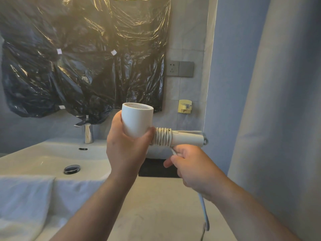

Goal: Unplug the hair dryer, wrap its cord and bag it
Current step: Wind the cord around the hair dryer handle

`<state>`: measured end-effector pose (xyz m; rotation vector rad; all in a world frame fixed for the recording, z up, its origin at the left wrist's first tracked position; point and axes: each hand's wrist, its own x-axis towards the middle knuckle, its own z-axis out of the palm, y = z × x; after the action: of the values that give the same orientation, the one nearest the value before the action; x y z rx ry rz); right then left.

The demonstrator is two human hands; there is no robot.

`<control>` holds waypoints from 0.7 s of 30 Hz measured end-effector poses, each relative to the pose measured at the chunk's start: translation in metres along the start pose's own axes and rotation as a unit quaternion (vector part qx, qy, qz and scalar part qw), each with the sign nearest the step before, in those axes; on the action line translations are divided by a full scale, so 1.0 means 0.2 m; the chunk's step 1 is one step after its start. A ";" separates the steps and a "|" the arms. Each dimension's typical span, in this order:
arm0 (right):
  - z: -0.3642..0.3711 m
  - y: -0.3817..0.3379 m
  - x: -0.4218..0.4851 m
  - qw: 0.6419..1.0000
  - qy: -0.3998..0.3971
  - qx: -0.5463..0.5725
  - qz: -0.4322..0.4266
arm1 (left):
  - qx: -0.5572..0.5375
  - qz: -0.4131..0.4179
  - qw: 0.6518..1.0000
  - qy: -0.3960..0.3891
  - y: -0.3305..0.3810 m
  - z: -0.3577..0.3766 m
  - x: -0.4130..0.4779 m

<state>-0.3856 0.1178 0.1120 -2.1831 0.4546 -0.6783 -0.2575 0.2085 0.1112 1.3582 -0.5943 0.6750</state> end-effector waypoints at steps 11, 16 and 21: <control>-0.13 -0.05 -0.03 0.998 0.005 -0.018 -0.064 | 0.024 0.087 0.995 -0.035 0.01 -0.05 0.03; -0.14 -0.02 -0.03 0.995 -0.025 0.070 -0.064 | 0.022 0.064 0.997 -0.032 0.01 -0.05 0.02; -0.17 0.00 -0.03 0.994 -0.077 0.065 -0.053 | 0.031 0.056 0.996 -0.067 0.00 -0.07 0.02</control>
<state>-0.4114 0.1010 0.1286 -2.1285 0.2106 -0.5742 -0.2547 0.2229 0.1113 1.4442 -0.7674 0.7003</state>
